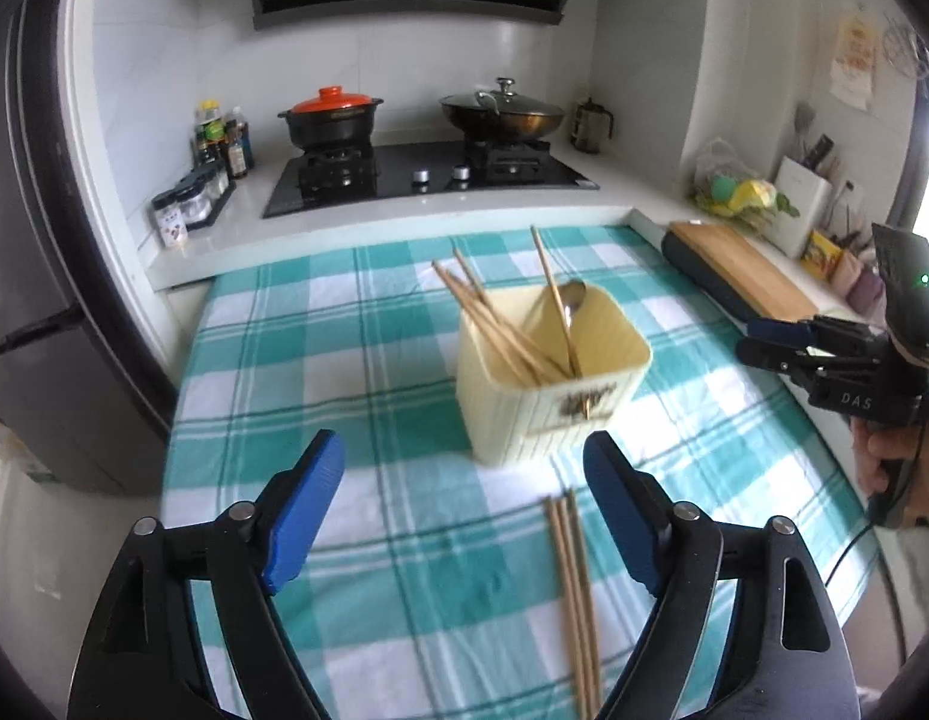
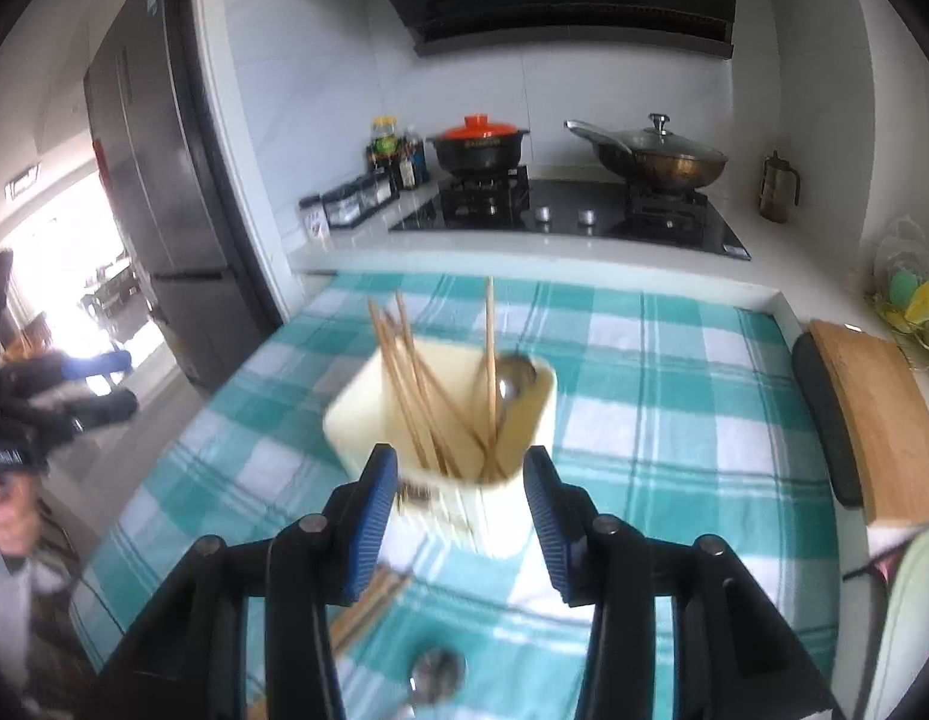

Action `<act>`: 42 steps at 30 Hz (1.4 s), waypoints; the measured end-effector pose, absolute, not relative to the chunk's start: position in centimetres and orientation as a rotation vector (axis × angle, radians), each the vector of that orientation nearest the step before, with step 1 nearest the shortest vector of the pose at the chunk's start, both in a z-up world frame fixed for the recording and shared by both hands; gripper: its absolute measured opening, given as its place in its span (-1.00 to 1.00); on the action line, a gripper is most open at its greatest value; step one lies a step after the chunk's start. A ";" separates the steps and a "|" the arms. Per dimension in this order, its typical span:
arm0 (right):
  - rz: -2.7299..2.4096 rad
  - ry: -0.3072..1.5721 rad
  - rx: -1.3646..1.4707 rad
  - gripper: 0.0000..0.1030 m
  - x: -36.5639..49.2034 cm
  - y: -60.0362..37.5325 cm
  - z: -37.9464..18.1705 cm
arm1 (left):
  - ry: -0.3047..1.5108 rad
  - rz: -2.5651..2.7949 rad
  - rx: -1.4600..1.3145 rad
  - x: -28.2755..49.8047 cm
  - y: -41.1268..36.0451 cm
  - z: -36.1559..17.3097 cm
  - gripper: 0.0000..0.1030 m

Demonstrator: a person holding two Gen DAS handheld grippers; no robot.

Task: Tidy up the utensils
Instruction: 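Withdraw both tools from the caddy back toward the remaining utensils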

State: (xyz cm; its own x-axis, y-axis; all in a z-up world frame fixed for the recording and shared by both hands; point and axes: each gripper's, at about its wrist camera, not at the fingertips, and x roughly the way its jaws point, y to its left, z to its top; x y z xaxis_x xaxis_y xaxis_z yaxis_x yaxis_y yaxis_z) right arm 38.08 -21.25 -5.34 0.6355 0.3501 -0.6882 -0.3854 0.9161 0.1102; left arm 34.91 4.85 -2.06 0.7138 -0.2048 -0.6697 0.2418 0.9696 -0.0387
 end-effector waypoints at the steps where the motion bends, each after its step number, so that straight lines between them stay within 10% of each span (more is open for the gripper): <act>1: 0.420 0.802 -0.063 -0.13 36.3 -21.7 -6.4 | 0.738 -0.239 0.061 33.1 5.2 -2.8 0.68; 14: 0.258 0.752 0.019 -0.13 17.1 -23.2 -15.3 | 0.739 -0.233 -0.055 21.0 0.7 -11.9 0.68; 42: 0.219 0.792 0.029 -0.13 15.2 -21.8 -18.7 | 0.812 -0.174 -0.044 19.5 0.0 -15.0 0.68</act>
